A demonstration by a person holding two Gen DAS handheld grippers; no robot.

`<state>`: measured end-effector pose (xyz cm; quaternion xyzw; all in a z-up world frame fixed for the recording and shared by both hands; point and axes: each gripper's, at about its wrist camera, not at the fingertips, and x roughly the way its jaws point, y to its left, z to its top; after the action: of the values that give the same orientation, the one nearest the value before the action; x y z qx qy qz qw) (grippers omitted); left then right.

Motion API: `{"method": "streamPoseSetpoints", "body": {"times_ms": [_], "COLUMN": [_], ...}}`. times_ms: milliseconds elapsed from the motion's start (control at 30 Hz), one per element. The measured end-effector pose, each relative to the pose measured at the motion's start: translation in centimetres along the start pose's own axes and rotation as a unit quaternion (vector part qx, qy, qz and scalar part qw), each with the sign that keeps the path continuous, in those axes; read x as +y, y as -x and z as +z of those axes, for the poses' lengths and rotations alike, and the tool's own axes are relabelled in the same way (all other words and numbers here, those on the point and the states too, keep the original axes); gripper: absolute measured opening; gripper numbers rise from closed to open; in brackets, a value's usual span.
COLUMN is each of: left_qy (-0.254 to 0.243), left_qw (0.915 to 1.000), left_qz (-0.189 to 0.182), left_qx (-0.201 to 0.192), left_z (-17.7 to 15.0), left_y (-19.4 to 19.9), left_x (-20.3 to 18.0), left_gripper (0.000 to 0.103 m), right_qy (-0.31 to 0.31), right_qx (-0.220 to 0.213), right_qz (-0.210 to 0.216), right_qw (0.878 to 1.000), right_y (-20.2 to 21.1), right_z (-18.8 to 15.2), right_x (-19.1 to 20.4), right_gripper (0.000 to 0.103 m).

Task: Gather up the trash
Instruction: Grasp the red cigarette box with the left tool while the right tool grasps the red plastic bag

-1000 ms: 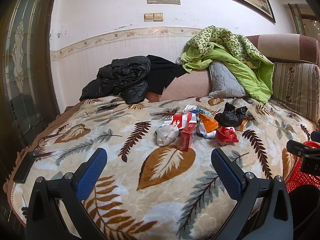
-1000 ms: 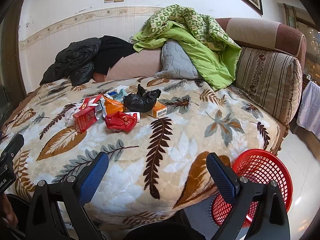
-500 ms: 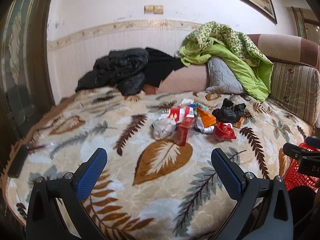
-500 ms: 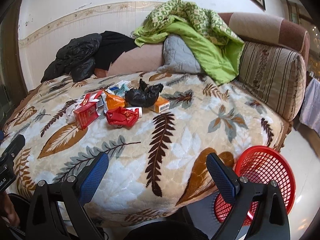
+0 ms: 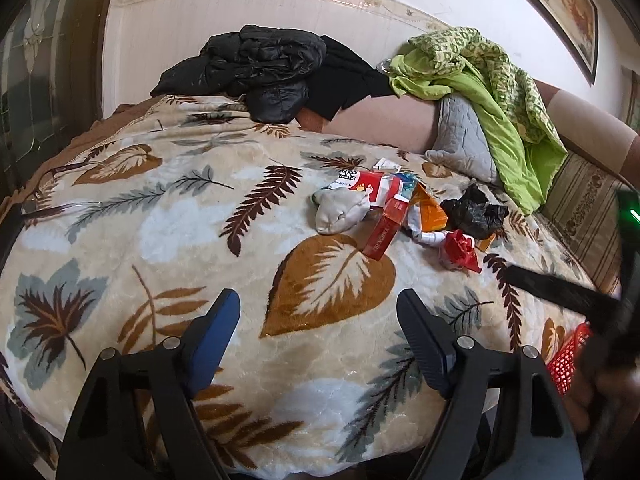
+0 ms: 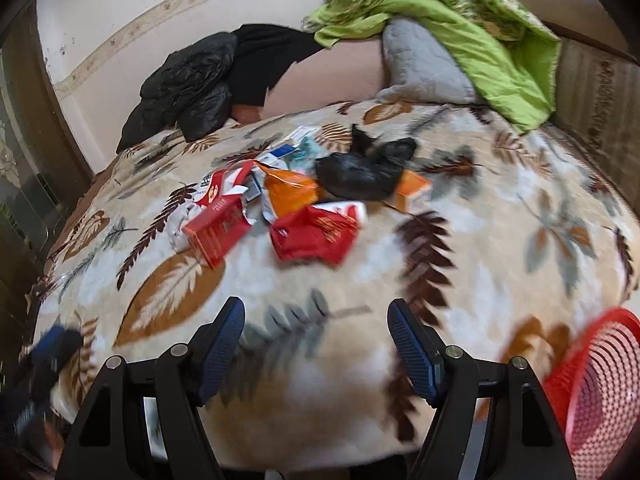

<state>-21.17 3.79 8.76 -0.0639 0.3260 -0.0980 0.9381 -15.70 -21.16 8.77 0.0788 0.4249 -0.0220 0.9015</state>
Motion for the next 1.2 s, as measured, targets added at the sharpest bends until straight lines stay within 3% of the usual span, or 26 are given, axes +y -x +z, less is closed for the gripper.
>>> {"method": "streamPoseSetpoints", "body": {"times_ms": [200, 267, 300, 333, 400, 600, 667, 733, 867, 967, 1067, 1200], "left_qy": [-0.009, -0.015, -0.019, -0.021, -0.027, -0.048, -0.056, -0.057, -0.067, -0.076, -0.075, -0.07], "left_qw": [0.9997, 0.9994, 0.9992, 0.999, 0.9986, 0.9976, 0.9971, 0.9964, 0.9944, 0.9927, 0.9902, 0.9917], "left_qz": [-0.003, -0.004, -0.005, -0.007, -0.016, -0.023, -0.024, -0.031, -0.032, -0.018, -0.019, -0.021], "left_qx": [0.022, 0.031, 0.035, 0.039, 0.043, 0.045, 0.044, 0.055, 0.075, 0.091, 0.116, 0.106], "left_z": [1.1, 1.5, 1.6, 1.7, 2.2, 4.1, 5.1, 6.2, 7.2, 7.0, 6.9, 7.0], "left_y": [-1.2, -1.8, -2.1, -2.4, -3.2, -6.0, -7.2, -9.1, -12.8, -15.4, -17.7, -17.9], "left_x": [0.2, 0.0, -0.2, -0.4, -0.8, -2.3, -3.1, -4.2, -6.2, -7.0, -7.1, -6.8], "left_gripper": [0.072, 0.072, 0.072, 0.072, 0.072, 0.071, 0.069, 0.06, 0.057, 0.05, 0.026, 0.021], "right_qy": [0.039, 0.06, 0.061, 0.061, 0.056, 0.027, 0.011, 0.0, -0.023, -0.027, -0.018, -0.016], "right_qx": [-0.018, -0.015, -0.011, -0.003, -0.009, -0.071, -0.08, -0.092, -0.099, -0.094, -0.096, -0.09], "right_qz": [-0.02, -0.044, -0.043, -0.039, -0.029, 0.005, 0.017, 0.019, 0.023, 0.027, 0.03, 0.036], "right_qw": [0.999, 0.997, 0.997, 0.997, 0.998, 0.997, 0.997, 0.996, 0.995, 0.995, 0.995, 0.995], "right_y": [-4.8, -6.6, -7.1, -7.7, -7.6, -3.8, -2.5, -1.6, -1.0, -1.2, -1.1, -1.5], "right_z": [3.2, 3.5, 3.4, 3.3, 3.3, 3.0, 2.5, 2.4, 2.3, 2.3, 2.2, 2.3], "right_x": [2.9, 3.3, 3.1, 2.9, 2.4, 0.3, -0.6, -1.4, -2.8, -3.0, -2.9, -2.8], "right_gripper": [0.068, 0.054, 0.039, 0.03, 0.022, 0.019, 0.019, 0.019, 0.019, 0.019, 0.019, 0.019]}}
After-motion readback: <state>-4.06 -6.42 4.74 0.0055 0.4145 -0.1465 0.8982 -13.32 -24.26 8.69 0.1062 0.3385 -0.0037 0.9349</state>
